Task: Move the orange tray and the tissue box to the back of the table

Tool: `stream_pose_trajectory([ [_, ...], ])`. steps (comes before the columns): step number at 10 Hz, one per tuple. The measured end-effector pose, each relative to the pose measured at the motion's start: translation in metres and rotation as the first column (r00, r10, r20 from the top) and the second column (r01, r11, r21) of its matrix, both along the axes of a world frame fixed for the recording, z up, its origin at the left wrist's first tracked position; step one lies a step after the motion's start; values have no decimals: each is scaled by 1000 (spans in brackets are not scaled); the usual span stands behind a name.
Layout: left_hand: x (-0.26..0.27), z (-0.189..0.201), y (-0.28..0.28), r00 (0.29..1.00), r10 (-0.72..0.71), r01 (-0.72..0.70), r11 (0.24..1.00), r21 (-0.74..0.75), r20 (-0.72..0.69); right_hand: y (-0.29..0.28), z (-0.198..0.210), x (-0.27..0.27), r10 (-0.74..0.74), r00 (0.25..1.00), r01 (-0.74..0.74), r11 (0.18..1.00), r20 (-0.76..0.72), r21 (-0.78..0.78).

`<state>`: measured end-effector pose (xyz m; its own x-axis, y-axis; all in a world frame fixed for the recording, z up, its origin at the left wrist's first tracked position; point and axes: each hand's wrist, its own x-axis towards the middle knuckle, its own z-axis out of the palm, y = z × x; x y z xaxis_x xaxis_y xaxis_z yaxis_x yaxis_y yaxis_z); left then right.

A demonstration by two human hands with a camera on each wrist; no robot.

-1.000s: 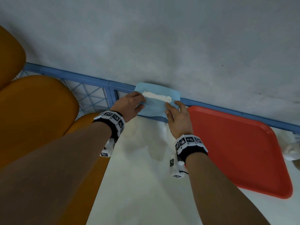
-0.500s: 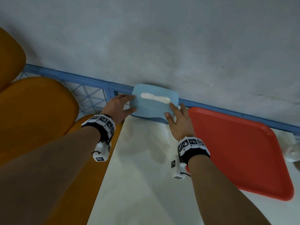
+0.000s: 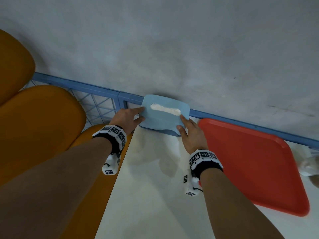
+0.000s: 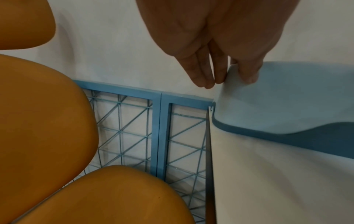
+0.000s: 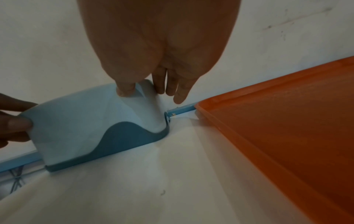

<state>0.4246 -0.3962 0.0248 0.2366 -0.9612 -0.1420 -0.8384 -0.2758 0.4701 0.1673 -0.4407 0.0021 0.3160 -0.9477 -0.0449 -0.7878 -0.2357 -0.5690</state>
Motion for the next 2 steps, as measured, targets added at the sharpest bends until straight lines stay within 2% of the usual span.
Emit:
stream_pose_trajectory([
  [1,1,7,-3,998,-25,24,1000,19,63,2,7,2,1,1000,-1,1000,7,8],
  [2,2,15,-11,987,-101,91,993,81,123,-3,21,3,-7,999,9,999,-48,48],
])
